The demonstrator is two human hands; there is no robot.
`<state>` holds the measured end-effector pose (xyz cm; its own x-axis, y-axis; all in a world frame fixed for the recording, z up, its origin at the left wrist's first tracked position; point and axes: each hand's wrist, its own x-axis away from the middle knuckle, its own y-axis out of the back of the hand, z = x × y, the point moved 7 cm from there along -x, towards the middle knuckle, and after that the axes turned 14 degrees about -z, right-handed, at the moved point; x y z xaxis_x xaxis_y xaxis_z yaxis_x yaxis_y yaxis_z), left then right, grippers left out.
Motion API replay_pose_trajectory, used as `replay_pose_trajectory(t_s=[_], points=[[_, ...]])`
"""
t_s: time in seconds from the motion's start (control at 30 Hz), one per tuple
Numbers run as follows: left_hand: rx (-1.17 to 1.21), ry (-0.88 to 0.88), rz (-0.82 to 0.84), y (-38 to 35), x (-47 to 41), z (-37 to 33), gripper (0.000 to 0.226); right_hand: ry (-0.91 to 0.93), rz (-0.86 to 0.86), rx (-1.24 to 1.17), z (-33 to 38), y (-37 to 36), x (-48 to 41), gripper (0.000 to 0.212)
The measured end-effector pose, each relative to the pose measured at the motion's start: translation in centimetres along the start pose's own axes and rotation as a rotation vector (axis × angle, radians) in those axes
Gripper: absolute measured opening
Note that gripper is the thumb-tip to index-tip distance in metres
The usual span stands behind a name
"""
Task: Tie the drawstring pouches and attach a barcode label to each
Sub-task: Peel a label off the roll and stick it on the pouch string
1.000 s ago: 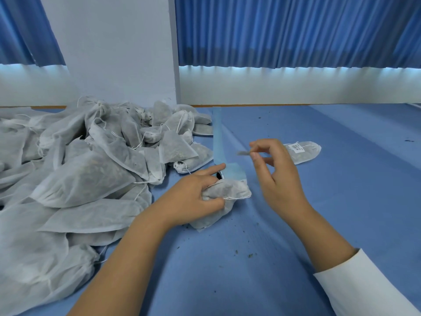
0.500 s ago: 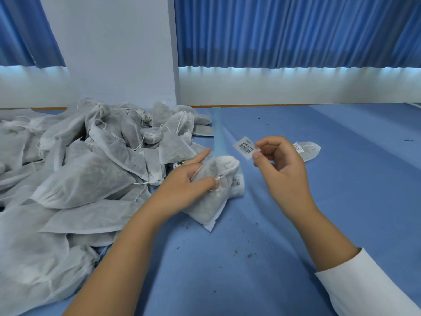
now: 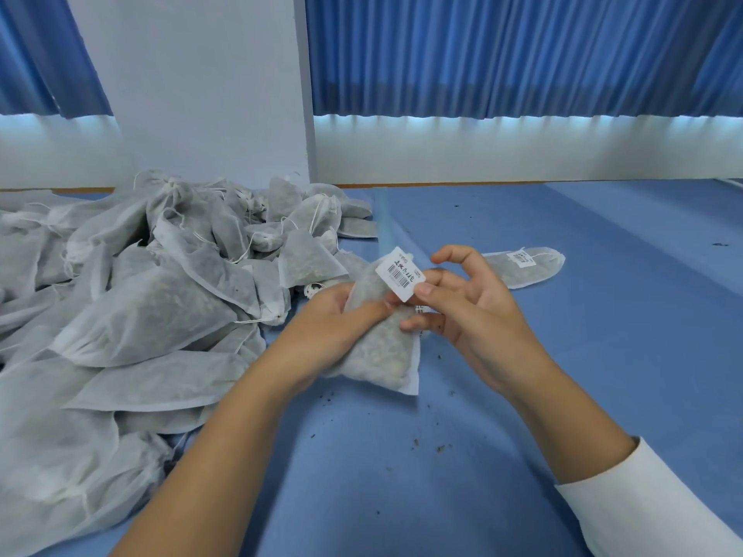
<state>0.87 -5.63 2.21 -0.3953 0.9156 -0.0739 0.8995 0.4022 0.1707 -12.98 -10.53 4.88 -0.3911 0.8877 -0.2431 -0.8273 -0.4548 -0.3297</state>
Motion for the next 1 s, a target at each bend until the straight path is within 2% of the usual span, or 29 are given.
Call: replay_pose_trajectory(t_s=[0.13, 0.27, 0.43, 0.7, 1.0], points=[[-0.063, -0.014, 0.074, -0.4, 0.4, 0.0, 0.016, -0.014, -0.046, 0.004, -0.1, 0.6, -0.3, 0.021], [-0.008, 0.029, 0.087, -0.4, 0.3, 0.2, 0.019, -0.039, -0.082, 0.043, 0.0, 1.1, -0.5, 0.021], [0.064, 0.082, 0.019, 0.0, 0.1, 0.4, 0.035, -0.121, -0.038, 0.119, 0.0, 1.3, -0.5, 0.023], [0.025, 0.084, 0.053, -0.2, 0.3, 0.6, 0.062, -0.176, -0.048, 0.305, -0.9, 1.6, -0.6, 0.023], [0.015, 0.054, 0.082, -0.5, 0.4, 0.5, 0.06, -0.087, -0.101, 0.434, -0.9, 1.7, -0.7, 0.025]])
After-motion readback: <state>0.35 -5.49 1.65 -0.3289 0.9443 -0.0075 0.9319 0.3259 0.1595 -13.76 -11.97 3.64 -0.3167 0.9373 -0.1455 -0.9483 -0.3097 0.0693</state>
